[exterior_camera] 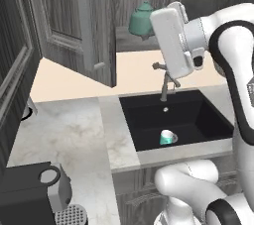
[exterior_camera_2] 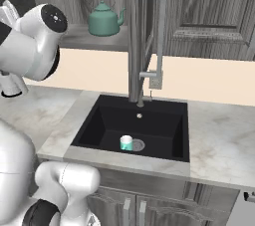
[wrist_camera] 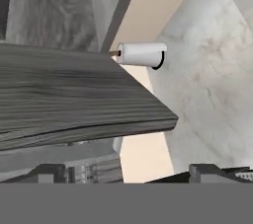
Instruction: Open the cabinet, pick the kettle from the cabinet, and place it in the sink.
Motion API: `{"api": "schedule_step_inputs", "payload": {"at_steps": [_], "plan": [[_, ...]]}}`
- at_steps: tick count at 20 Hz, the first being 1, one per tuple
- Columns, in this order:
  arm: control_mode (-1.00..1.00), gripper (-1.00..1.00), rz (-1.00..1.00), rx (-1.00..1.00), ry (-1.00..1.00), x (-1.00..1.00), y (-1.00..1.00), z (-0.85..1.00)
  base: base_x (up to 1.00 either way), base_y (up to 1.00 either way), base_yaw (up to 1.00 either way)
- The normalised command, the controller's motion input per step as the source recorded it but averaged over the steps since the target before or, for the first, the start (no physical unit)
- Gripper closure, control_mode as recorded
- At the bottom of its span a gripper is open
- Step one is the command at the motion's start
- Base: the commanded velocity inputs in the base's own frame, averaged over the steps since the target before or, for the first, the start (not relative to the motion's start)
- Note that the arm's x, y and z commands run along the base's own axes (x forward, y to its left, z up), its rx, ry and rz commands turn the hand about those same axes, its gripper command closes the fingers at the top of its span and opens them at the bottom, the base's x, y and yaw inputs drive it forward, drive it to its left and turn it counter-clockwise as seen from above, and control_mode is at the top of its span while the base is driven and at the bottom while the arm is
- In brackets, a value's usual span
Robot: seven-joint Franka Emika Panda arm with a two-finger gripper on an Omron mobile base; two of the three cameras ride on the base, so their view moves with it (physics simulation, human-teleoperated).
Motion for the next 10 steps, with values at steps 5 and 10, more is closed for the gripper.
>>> {"api": "schedule_step_inputs", "payload": {"at_steps": [5,10], "plan": [[-1.00,-1.00,0.23,0.11,0.08,0.53,0.29,-0.09,0.00,0.00,0.00],[-1.00,-1.00,0.27,0.07,0.06,0.49,0.32,-0.14,0.00,0.00,0.00]]}}
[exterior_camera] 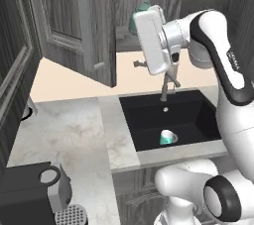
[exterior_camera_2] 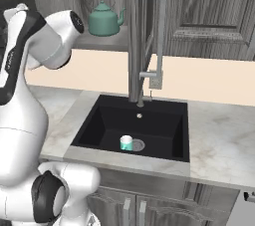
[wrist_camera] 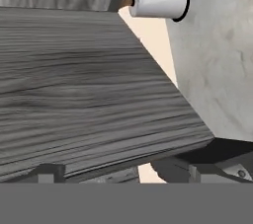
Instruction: Open the cabinet, pick the kettle from the cabinet, and place it in the sink.
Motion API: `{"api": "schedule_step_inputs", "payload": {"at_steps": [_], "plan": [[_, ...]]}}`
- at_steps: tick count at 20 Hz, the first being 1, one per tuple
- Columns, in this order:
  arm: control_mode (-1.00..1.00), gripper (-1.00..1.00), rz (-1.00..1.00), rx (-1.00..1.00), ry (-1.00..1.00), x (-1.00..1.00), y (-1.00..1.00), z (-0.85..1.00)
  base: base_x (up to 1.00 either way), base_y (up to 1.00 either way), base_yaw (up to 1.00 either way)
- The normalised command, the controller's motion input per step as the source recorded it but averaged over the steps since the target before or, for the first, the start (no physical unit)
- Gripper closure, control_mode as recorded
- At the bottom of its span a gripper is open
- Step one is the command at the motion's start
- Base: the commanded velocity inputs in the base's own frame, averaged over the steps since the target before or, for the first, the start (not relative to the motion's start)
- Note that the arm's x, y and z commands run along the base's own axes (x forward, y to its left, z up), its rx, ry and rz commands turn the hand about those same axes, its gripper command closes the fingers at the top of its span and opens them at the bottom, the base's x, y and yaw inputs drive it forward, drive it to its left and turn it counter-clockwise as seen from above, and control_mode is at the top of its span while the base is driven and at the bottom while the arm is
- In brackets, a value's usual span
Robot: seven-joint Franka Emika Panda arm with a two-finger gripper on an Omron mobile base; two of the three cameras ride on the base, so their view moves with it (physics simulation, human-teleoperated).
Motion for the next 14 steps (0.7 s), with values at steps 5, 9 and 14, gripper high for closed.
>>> {"api": "schedule_step_inputs", "payload": {"at_steps": [5,9,14], "plan": [[-1.00,-1.00,0.27,0.08,0.11,0.50,0.27,-0.09,0.00,0.00,0.00],[-1.00,-1.00,0.27,0.06,0.11,0.45,0.33,-0.09,0.00,0.00,0.00],[-1.00,-1.00,0.29,0.02,0.08,0.30,0.45,-0.05,0.00,0.00,0.00]]}}
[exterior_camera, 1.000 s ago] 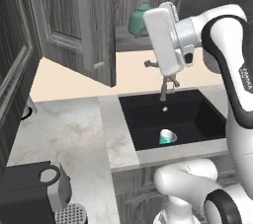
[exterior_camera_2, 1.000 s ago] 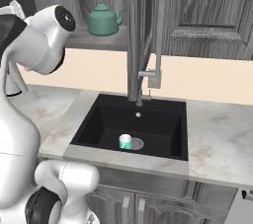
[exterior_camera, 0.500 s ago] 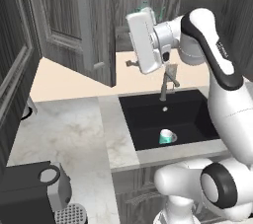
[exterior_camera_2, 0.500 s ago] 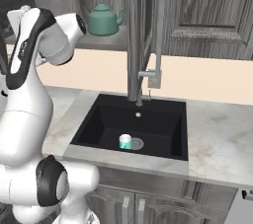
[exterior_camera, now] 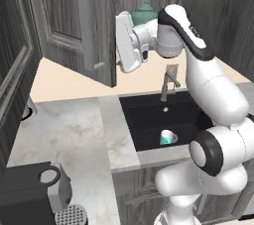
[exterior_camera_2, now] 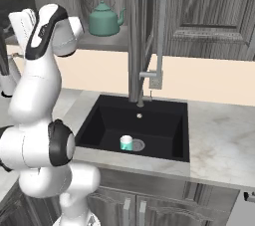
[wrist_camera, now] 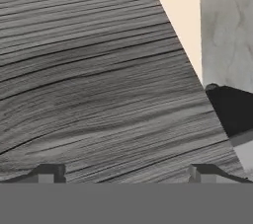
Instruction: Open the cabinet, pick the kettle from the cabinet, and place it in the sink.
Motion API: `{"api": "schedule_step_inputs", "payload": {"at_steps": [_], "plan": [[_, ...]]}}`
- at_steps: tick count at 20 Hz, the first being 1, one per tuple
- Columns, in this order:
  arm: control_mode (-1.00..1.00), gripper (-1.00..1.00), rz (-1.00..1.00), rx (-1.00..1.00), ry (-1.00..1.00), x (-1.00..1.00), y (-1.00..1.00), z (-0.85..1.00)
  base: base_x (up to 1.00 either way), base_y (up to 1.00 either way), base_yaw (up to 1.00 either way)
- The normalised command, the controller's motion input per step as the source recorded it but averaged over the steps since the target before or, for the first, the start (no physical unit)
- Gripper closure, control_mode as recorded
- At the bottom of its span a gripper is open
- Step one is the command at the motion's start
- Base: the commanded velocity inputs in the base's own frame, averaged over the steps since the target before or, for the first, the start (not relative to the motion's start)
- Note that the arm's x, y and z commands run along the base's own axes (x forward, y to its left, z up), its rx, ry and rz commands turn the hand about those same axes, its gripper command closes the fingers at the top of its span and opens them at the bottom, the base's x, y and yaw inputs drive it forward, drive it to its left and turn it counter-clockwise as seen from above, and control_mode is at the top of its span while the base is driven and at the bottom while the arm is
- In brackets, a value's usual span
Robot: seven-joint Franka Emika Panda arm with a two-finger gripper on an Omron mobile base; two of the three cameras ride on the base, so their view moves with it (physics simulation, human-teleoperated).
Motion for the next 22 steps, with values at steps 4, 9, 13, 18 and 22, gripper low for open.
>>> {"api": "schedule_step_inputs", "payload": {"at_steps": [4,9,13,18,22], "plan": [[-1.00,-1.00,0.30,0.00,0.04,0.12,0.58,-0.07,0.00,0.00,0.00],[-1.00,-1.00,0.25,0.00,0.00,0.00,0.66,-0.08,0.00,0.00,0.00],[-1.00,-1.00,0.21,0.00,0.00,-0.02,0.70,-0.11,0.00,0.00,0.00],[-1.00,-1.00,0.16,0.00,0.00,0.00,0.72,-0.14,0.00,0.00,0.00],[-1.00,-1.00,0.06,-0.01,0.00,0.00,0.74,-0.18,0.00,0.00,0.00]]}}
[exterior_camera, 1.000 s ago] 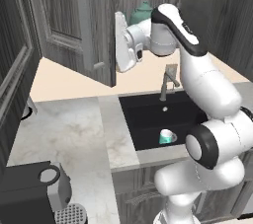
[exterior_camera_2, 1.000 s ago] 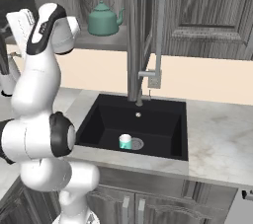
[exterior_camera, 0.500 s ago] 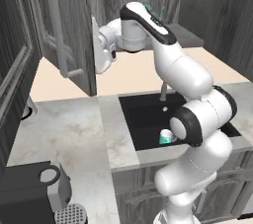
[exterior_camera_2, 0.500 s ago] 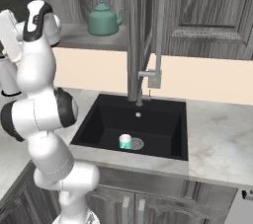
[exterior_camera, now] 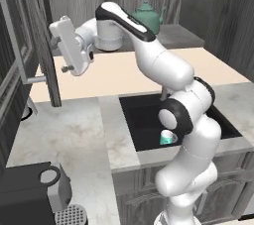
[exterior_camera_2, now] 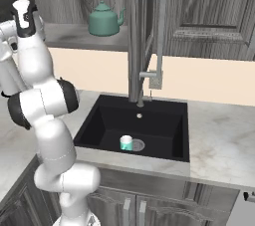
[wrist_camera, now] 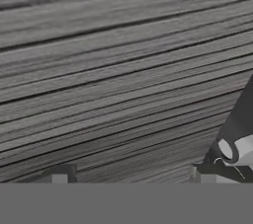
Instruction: Open the cabinet, pick the kettle from the cabinet, and place it in the sink.
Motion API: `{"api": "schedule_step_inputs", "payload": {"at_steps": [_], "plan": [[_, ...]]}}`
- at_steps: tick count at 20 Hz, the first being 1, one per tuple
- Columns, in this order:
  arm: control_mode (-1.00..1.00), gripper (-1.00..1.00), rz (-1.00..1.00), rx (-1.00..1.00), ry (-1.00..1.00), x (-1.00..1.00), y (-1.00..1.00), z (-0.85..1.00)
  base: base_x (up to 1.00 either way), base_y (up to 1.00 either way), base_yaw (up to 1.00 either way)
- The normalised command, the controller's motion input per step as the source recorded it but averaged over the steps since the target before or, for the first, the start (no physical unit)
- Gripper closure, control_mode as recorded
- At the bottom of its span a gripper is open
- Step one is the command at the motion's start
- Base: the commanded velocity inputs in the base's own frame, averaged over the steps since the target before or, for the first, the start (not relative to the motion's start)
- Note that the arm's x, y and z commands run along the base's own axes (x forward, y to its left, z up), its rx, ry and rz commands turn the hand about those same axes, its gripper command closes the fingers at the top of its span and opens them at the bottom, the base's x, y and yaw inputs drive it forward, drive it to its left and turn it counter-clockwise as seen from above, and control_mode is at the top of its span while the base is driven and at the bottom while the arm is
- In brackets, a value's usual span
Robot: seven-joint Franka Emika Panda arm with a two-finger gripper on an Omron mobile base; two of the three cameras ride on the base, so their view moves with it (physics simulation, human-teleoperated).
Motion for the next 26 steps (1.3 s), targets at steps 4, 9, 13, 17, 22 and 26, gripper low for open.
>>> {"api": "schedule_step_inputs", "payload": {"at_steps": [4,9,13,17,22,26], "plan": [[-1.00,-1.00,0.00,-0.02,-0.04,0.00,0.37,-0.10,0.00,0.00,0.00],[-1.00,-1.00,0.00,0.00,-0.04,-0.04,-0.19,0.00,0.00,0.00,0.00],[-1.00,-1.00,0.00,0.00,-0.07,-0.18,-0.52,0.00,0.00,0.00,0.00],[-1.00,-1.00,0.00,0.00,-0.14,-0.23,-0.59,0.00,0.00,0.00,0.00],[-1.00,-1.00,0.00,0.00,-0.21,-0.30,-0.60,0.00,0.00,0.00,0.00],[-1.00,-1.00,0.00,0.00,-0.27,-0.37,-0.57,0.00,0.00,0.00,0.00]]}}
